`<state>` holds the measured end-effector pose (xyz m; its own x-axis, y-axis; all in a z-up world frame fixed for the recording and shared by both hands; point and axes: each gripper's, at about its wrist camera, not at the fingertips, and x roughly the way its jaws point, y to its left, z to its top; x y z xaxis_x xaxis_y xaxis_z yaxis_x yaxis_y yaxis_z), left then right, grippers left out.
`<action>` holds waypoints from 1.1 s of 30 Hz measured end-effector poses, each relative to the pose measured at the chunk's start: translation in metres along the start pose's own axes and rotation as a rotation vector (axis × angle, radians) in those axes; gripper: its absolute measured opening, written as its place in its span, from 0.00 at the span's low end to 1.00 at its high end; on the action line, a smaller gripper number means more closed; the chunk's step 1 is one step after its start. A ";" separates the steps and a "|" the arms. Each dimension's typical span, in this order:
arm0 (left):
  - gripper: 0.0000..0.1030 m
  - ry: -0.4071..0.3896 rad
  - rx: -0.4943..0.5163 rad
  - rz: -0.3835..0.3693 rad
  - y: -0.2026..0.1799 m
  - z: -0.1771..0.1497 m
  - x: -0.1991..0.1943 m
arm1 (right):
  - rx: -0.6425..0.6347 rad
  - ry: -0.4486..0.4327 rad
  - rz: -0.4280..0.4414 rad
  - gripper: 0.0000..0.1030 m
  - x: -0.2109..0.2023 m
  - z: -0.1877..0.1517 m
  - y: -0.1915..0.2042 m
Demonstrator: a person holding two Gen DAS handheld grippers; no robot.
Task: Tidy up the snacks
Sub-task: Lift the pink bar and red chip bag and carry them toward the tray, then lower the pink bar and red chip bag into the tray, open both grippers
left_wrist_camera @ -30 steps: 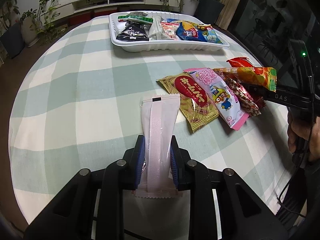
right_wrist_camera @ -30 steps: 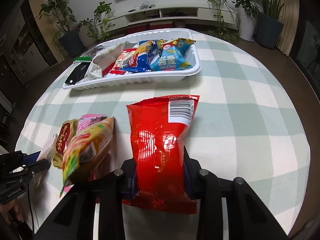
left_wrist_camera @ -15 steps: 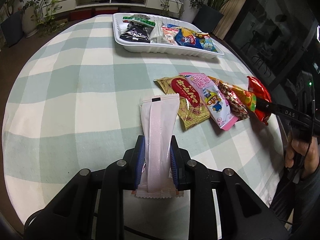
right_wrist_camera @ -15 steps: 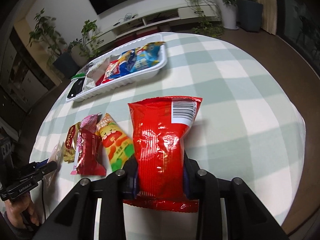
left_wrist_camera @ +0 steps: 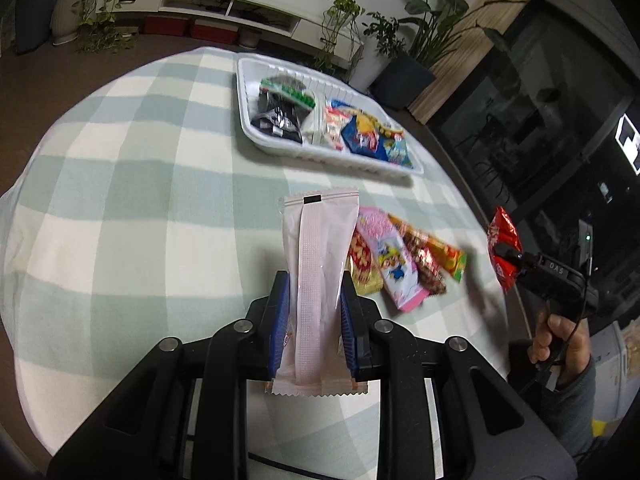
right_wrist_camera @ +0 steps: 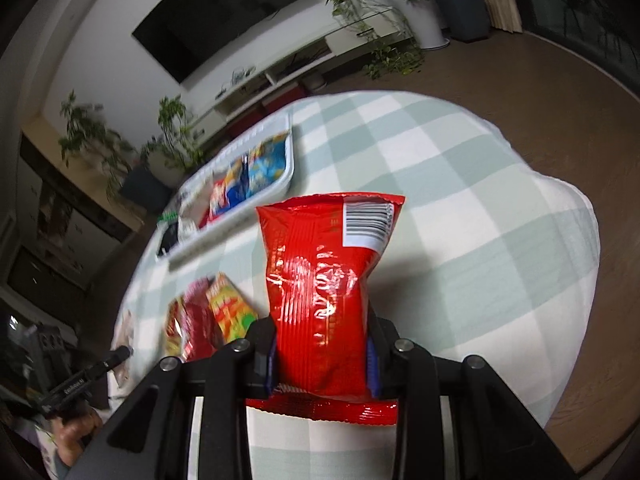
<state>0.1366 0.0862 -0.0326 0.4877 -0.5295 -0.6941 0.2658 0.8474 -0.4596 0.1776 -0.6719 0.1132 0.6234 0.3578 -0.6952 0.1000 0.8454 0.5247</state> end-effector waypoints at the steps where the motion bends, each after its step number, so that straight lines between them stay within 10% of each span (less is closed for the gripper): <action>1: 0.21 -0.009 0.000 -0.002 0.000 0.006 -0.003 | 0.009 -0.012 0.006 0.33 -0.004 0.006 -0.002; 12: 0.21 -0.086 0.076 -0.018 -0.035 0.114 0.000 | -0.141 -0.104 0.146 0.33 -0.012 0.091 0.073; 20: 0.21 -0.077 0.072 0.017 -0.046 0.185 0.052 | -0.290 -0.027 0.222 0.33 0.057 0.134 0.162; 33: 0.21 -0.008 0.084 0.092 -0.034 0.204 0.155 | -0.375 0.146 0.008 0.33 0.196 0.141 0.179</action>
<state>0.3724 -0.0167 -0.0115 0.5199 -0.4496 -0.7264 0.2883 0.8927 -0.3463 0.4275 -0.5060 0.1401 0.5040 0.3945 -0.7683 -0.2110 0.9189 0.3333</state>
